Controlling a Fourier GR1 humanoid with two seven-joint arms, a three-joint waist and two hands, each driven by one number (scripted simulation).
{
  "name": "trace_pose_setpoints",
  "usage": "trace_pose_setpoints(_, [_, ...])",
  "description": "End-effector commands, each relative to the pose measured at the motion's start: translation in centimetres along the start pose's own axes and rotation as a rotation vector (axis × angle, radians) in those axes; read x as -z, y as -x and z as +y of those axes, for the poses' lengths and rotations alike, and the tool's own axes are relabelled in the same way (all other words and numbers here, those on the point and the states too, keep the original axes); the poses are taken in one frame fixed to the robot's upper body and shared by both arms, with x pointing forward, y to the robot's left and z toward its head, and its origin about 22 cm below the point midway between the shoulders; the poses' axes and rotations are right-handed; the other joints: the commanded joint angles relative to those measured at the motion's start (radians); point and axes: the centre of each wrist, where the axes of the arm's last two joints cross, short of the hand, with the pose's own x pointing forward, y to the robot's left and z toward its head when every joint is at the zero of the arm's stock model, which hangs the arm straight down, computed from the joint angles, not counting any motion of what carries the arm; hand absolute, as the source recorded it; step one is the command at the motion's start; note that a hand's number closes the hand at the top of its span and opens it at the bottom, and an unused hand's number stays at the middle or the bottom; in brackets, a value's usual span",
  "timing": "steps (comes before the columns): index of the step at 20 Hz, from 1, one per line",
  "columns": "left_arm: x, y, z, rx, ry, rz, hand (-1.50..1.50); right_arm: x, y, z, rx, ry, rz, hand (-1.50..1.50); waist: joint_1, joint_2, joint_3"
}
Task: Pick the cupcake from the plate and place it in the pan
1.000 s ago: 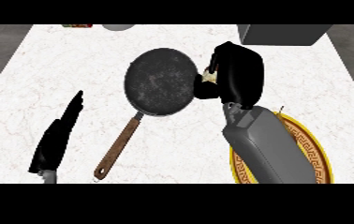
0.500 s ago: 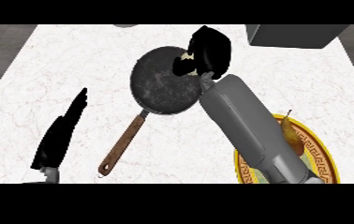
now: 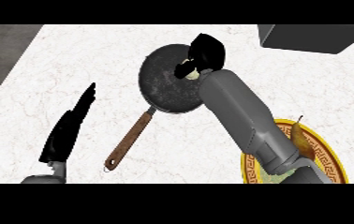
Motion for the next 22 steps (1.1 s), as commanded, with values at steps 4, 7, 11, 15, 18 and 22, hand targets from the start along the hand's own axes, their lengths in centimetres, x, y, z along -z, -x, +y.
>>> trace_pose_setpoints(4, [1.2, -1.1, -1.7, 0.007, 0.046, -0.035, 0.0, 1.4, 2.6, 0.5, 0.325, -0.147, 0.203, -1.5, 0.044, 0.02, 0.003])
trace_pose_setpoints(7, [0.9, -0.8, -1.2, -0.013, 0.044, -0.025, 0.0, 1.4, 2.7, 0.2, 0.46, -0.103, 0.146, -1.5, 0.04, 0.01, 0.003])
trace_pose_setpoints(11, [0.3, 0.3, -0.9, 0.005, 0.034, -0.015, 0.0, 1.6, 1.6, -0.7, 0.56, 0.081, 0.066, -1.5, 0.037, 0.008, 0.002])
trace_pose_setpoints(15, [0.8, -0.4, -0.2, -0.001, 0.008, -0.003, 0.0, 1.8, 2.7, -0.4, 0.668, 0.227, 0.075, -1.5, 0.009, 0.0, 0.002])
trace_pose_setpoints(18, [0.3, -0.1, -0.2, -0.005, 0.003, 0.0, 0.0, 2.1, 2.8, -0.4, 0.732, 0.327, 0.145, -1.5, 0.009, -0.004, 0.002])
trace_pose_setpoints(22, [-0.5, 1.4, 0.7, -0.017, -0.027, 0.038, 0.0, 2.2, 4.7, 0.2, 0.798, 0.425, 0.21, -1.5, -0.041, -0.016, 0.001])
